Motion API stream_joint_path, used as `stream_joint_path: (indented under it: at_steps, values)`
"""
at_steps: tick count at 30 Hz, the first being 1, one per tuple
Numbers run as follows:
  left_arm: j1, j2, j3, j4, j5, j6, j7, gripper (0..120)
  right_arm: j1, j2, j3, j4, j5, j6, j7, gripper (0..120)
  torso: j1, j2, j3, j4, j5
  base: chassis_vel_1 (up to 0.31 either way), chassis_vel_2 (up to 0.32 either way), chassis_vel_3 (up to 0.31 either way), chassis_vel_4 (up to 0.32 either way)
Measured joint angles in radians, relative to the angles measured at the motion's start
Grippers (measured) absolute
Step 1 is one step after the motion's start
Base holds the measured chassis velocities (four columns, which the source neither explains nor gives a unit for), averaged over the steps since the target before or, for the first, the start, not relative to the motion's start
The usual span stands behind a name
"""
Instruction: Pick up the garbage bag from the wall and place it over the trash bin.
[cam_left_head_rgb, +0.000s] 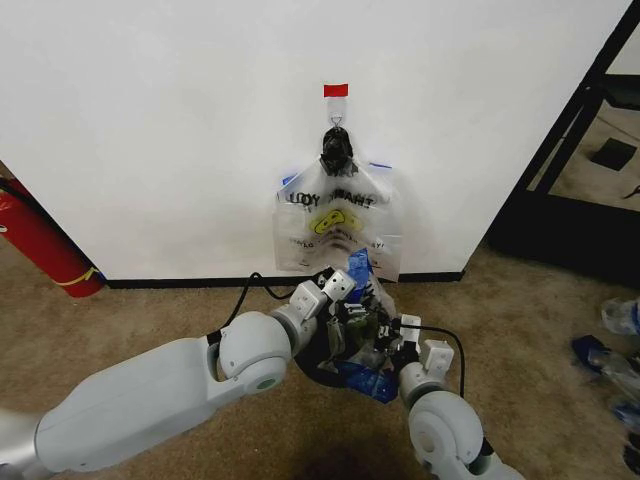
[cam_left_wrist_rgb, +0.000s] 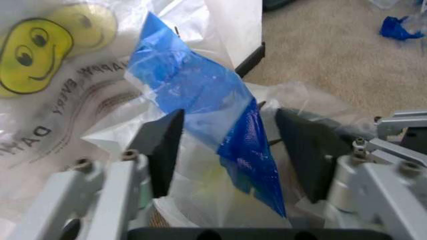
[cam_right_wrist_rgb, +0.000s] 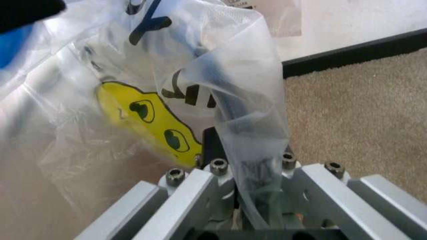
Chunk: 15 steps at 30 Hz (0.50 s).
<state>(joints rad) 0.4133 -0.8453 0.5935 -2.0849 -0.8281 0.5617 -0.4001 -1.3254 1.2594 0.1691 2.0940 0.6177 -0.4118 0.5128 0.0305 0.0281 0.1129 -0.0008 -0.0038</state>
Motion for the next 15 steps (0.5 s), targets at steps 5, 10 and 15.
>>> stream_joint_path:
  at_steps: [5, 10, 15]
  values:
    - [0.000, -0.006, 0.003, 0.011, 0.001, -0.001, -0.004, 34, 0.000, -0.001, 0.001, -0.001, 0.002, -0.001, 0.002, 0, 0.000, 0.000, 0.000, 0.0000, 0.0000, 0.000, 0.000, 0.000, 0.000]
    - [0.000, -0.004, 0.003, 0.012, 0.002, -0.004, -0.007, 18, 0.000, -0.001, 0.000, -0.004, 0.006, -0.002, 0.004, 0, 0.000, 0.000, 0.000, -0.0001, 0.0000, 0.000, 0.000, 0.000, 0.000]
    - [0.018, 0.004, -0.009, 0.010, 0.001, -0.009, -0.011, 0, -0.001, -0.004, 0.001, -0.004, 0.012, -0.004, 0.007, 0, 0.000, 0.000, 0.000, -0.0001, -0.0001, 0.000, 0.000, 0.000, 0.000]
